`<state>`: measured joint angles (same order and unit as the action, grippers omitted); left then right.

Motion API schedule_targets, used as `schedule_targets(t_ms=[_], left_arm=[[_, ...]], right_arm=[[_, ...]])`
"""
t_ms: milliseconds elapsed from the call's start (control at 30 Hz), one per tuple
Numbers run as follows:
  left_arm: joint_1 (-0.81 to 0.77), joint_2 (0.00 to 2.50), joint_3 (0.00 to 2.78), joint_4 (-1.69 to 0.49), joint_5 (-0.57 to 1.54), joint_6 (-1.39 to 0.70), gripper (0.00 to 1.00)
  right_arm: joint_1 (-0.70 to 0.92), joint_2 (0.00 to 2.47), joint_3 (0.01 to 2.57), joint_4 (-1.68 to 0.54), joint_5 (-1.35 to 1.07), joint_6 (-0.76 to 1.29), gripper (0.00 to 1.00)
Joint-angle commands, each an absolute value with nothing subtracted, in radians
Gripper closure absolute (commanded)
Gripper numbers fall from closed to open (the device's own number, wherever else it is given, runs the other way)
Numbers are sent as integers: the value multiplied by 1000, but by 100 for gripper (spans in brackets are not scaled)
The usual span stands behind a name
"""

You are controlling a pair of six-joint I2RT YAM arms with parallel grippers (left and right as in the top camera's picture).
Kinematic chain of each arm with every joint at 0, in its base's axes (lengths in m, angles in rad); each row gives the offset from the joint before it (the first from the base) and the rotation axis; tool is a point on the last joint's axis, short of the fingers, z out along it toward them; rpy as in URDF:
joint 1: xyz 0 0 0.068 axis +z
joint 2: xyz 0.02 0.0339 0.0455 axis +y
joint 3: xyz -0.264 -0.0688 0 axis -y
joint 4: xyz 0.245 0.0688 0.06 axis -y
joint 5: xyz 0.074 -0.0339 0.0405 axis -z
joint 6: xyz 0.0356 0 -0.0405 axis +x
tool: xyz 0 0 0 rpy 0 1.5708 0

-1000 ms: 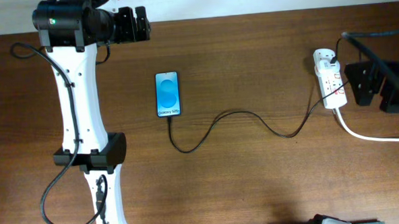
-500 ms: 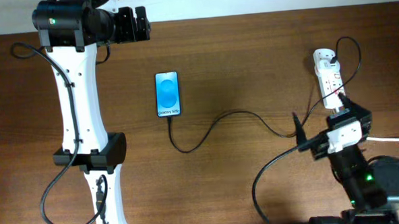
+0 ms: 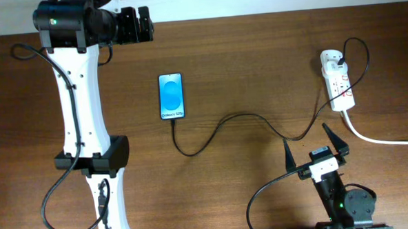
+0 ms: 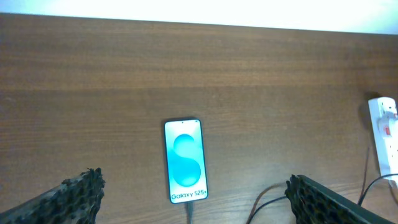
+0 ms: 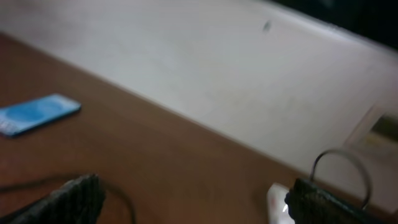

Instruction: Plug charger to phone and switch on socket

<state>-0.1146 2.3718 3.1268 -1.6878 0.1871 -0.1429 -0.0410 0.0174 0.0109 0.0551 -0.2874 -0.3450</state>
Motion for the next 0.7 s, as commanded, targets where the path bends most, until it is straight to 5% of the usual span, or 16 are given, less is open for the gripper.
schedule_targets(t_ms=[0,667], left_arm=[[-110,2344,3137,-1688,194,-141,1],[-110,2316,3051,-1685,138,-138,1]], right_arm=[[-31,3,6,-57,-282,-319,2],[-31,3,6,-56,-282,-272,2]])
